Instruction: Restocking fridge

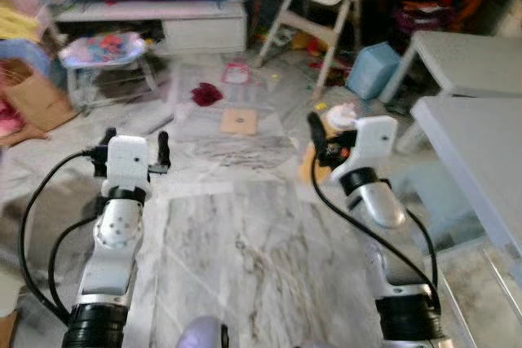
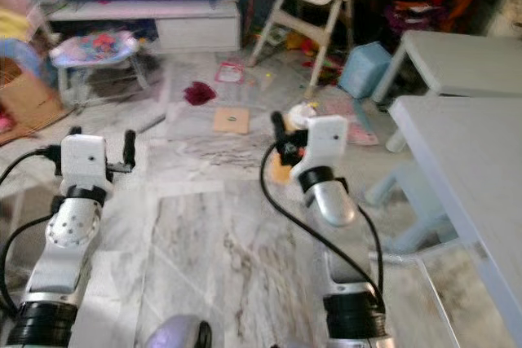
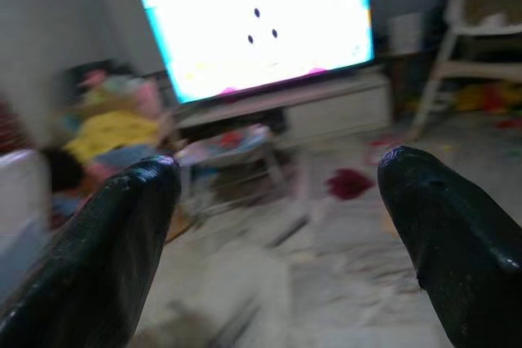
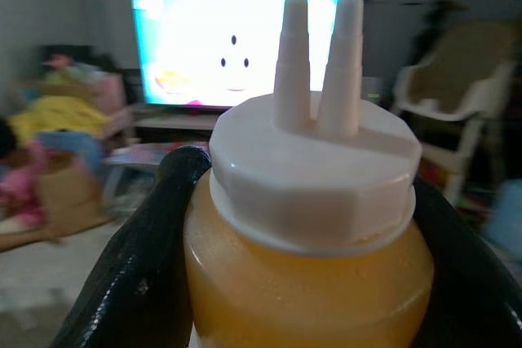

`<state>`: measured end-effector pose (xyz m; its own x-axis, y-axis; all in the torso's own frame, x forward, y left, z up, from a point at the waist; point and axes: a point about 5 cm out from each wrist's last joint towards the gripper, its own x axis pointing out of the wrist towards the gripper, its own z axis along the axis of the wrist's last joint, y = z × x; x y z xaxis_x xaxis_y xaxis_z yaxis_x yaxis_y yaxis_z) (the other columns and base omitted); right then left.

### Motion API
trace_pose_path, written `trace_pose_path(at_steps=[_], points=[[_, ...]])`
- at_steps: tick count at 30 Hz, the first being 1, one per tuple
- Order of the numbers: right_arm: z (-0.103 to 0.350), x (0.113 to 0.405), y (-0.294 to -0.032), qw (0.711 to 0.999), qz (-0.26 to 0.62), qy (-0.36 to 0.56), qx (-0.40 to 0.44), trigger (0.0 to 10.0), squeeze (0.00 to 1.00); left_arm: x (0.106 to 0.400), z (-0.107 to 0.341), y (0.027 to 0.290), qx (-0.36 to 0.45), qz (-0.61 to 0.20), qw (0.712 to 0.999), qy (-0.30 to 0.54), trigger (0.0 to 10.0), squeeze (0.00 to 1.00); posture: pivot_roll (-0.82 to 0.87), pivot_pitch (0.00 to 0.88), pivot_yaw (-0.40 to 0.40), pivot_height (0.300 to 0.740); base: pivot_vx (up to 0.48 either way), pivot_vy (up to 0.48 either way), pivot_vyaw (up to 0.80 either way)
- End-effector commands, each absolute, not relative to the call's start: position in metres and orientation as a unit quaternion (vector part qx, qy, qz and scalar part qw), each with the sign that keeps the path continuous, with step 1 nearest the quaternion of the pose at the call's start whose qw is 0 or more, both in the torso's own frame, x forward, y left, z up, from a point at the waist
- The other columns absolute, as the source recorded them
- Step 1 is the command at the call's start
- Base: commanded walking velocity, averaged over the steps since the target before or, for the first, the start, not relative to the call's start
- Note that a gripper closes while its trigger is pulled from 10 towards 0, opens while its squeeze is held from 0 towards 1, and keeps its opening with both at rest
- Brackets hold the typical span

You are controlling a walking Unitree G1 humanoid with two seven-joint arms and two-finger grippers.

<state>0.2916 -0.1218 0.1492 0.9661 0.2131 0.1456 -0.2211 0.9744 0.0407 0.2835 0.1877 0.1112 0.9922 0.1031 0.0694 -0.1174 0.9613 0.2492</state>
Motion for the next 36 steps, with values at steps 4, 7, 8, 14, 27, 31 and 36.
trace_pose_path(at_steps=[4, 7, 8, 14, 27, 31, 36], points=[[0.1538, 0.2946, -0.127, 0.991, 0.104, -0.081, 0.023, 10.0, 0.0, 0.2873, 0.1092, 0.1848, 0.129, 0.044, 0.991, -0.016, 10.0, 0.0, 0.04, 0.0, -0.018, 0.74, 0.0, 0.48, 0.75], [0.1537, 0.2966, -0.1276, 0.991, 0.101, -0.08, 0.027, 10.0, 0.0, 0.2863, 0.107, 0.1836, 0.119, 0.026, 0.993, -0.004, 10.0, 0.0, 0.04, 0.0, -0.017, 0.74, 0.0, 0.48, 0.0], [0.1537, 0.2966, -0.1276, 0.991, 0.101, -0.08, 0.027, 10.0, 0.0, 0.2863, 0.107, 0.1836, 0.119, 0.026, 0.993, -0.004, 10.0, 0.0, 0.04, 0.0, -0.017, 0.74, 0.0, 0.48, 0.0], [0.1534, 0.2981, -0.1256, 0.991, 0.101, -0.079, 0.031, 10.0, 0.0, 0.2853, 0.1078, 0.1834, 0.13, 0.024, 0.991, -0.01, 10.0, 0.0, 0.05, 0.0, -0.017, 0.74, 0.0, 0.48, 0.0], [0.155, 0.2981, -0.126, 0.991, 0.101, -0.087, 0.028, 10.0, 0.0, 0.287, 0.1103, 0.1813, 0.114, 0.03, 0.993, -0.021, 10.0, 0.0, 0.04, 0.0, -0.02, 0.74, 0.0, 0.48, 0.0], [0.1553, 0.2974, -0.1267, 0.991, 0.101, -0.087, 0.027, 10.0, 0.0, 0.2864, 0.1097, 0.1842, 0.113, 0.044, 0.992, -0.024, 10.0, 0.0, 0.04, 0.0, -0.022, 0.74, 0.0, 0.48, 0.0], [0.1551, 0.2978, -0.126, 0.991, 0.102, -0.087, 0.027, 10.0, 0.0, 0.2861, 0.11, 0.1882, 0.111, 0.049, 0.992, -0.023, 10.0, 0.0, 0.04, 0.0, -0.026, 0.74, 0.0, 0.48, 0.0]])
